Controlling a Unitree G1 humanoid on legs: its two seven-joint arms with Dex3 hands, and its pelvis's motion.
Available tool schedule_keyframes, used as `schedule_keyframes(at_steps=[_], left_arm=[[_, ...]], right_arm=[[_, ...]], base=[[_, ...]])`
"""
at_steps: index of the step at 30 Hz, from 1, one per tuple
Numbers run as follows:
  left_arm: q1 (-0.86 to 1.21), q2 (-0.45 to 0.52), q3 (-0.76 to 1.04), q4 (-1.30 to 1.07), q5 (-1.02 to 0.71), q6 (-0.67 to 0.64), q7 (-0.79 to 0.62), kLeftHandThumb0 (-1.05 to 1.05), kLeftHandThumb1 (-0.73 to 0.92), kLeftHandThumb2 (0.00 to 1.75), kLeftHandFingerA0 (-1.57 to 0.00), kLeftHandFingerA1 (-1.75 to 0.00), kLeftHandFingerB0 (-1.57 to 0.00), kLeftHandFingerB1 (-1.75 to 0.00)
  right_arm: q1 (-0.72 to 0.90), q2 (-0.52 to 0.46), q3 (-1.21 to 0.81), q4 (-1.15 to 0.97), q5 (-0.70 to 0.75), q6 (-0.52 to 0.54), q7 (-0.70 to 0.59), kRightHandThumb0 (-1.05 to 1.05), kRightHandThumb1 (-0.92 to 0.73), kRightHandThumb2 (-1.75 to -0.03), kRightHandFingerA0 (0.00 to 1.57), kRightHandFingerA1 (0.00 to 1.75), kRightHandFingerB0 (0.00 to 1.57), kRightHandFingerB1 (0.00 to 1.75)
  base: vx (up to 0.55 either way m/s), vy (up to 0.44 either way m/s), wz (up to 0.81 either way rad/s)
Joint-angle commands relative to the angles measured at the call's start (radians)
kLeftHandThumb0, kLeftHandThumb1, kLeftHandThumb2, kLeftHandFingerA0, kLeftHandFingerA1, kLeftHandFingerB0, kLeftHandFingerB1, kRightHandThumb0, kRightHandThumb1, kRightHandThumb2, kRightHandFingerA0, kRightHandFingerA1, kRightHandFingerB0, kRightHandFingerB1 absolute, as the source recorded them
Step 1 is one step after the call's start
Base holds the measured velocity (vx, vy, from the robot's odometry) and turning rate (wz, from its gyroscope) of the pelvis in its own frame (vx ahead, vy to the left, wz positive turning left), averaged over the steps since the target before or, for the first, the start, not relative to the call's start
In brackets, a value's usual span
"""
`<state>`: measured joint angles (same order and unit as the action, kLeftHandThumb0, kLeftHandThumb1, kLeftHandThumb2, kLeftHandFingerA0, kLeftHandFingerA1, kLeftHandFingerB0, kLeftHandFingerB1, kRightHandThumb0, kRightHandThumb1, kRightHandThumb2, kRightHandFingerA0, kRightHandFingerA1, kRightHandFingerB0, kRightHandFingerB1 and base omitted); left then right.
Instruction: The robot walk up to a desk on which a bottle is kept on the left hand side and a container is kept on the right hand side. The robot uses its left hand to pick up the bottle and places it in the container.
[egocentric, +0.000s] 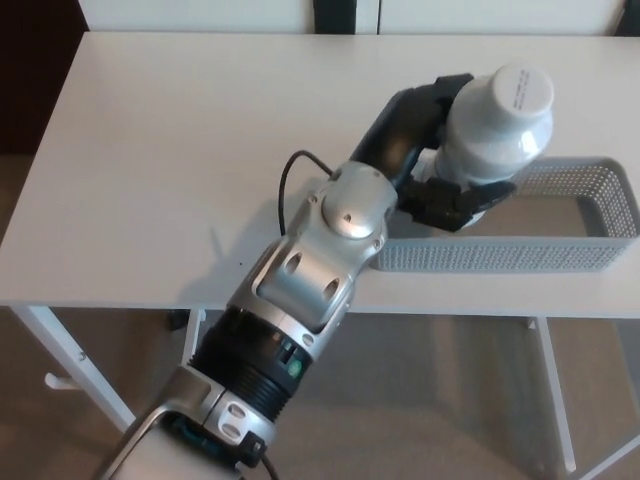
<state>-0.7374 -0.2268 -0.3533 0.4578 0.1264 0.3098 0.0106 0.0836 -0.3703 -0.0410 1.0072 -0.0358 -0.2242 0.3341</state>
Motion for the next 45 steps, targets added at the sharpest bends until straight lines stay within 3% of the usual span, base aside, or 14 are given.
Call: schedule_keyframes(at_steps=[1, 4, 5, 8, 9, 11, 12, 13, 24, 45], left_arm=[[0.001, -0.026, 0.010, 0.011, 0.023, -0.051, 0.029, -0.22, 0.69, 0.94, -1.12, -1.40, -0.84, -1.28], [-0.002, -0.020, 0.012, 0.019, 0.034, -0.049, 0.038, -0.23, 0.69, 0.92, -1.14, -1.34, -0.86, -1.24], [-0.001, -0.021, 0.016, 0.020, 0.036, -0.044, 0.046, -0.25, 0.76, 0.82, -1.11, -1.29, -0.89, -1.16], [0.001, -0.026, 0.030, 0.024, 0.033, -0.039, 0.064, -0.25, 0.77, 0.76, -1.09, -1.20, -0.85, -1.10], [0.012, -0.025, 0.030, 0.021, 0.043, -0.058, 0.084, -0.55, 0.69, 0.61, -0.58, -0.67, -0.44, -0.37], [0.025, -0.023, 0.024, 0.017, 0.057, -0.080, 0.104, -0.55, 0.69, 0.61, -0.58, -0.67, -0.44, -0.37], [0.027, -0.016, -0.009, 0.008, 0.114, -0.048, 0.150, -0.83, 0.54, 0.92, 0.00, -0.13, -0.08, -0.20], [0.028, -0.013, -0.019, 0.002, 0.133, -0.030, 0.167, -0.91, 0.58, 0.92, 0.00, 0.00, 0.00, -0.07], [0.046, 0.015, 0.019, -0.008, 0.132, -0.106, 0.205, -0.92, 0.56, 0.90, 0.00, -0.02, 0.00, 0.00], [0.023, 0.052, 0.063, -0.057, 0.120, -0.073, 0.131, -0.87, 0.52, 0.88, 0.00, 0.00, 0.00, -0.03]], right_arm=[[0.004, -0.023, 0.005, -0.008, -0.010, 0.014, 0.009, -0.45, -0.70, -0.61, 0.69, 0.47, 0.54, 0.40], [0.003, -0.025, 0.008, -0.004, -0.013, 0.014, 0.011, -0.45, -0.70, -0.61, 0.69, 0.47, 0.53, 0.40], [0.007, -0.026, 0.010, -0.010, -0.014, 0.015, 0.011, -0.46, -0.69, -0.61, 0.68, 0.47, 0.53, 0.40], [0.015, -0.025, 0.014, -0.023, -0.016, 0.017, 0.007, -0.46, -0.70, -0.61, 0.68, 0.47, 0.52, 0.40], [0.013, -0.024, 0.016, -0.020, -0.018, 0.015, 0.003, -0.46, -0.69, -0.61, 0.68, 0.48, 0.52, 0.40], [0.011, -0.024, 0.017, -0.015, -0.019, 0.013, 0.000, -0.46, -0.69, -0.61, 0.68, 0.48, 0.52, 0.40], [0.012, -0.027, 0.019, -0.015, -0.021, 0.012, 0.000, -0.45, -0.69, -0.61, 0.68, 0.48, 0.53, 0.40], [0.011, -0.029, 0.022, -0.014, -0.025, 0.013, -0.001, -0.46, -0.70, -0.61, 0.68, 0.47, 0.53, 0.40], [0.007, -0.040, 0.032, -0.051, -0.029, 0.042, 0.016, -0.46, -0.70, -0.61, 0.67, 0.47, 0.50, 0.39], [-0.006, -0.048, 0.038, -0.066, -0.044, 0.054, 0.023, -0.45, -0.71, -0.61, 0.68, 0.46, 0.47, 0.38]], base=[[0.00, 0.000, 0.00], [0.00, 0.000, 0.00], [0.00, 0.000, 0.00], [0.00, 0.000, 0.00], [0.00, 0.000, 0.00], [0.00, 0.000, 0.00], [0.00, 0.000, 0.00], [0.00, 0.000, 0.00], [0.00, 0.000, 0.00], [0.00, 0.000, 0.00]])
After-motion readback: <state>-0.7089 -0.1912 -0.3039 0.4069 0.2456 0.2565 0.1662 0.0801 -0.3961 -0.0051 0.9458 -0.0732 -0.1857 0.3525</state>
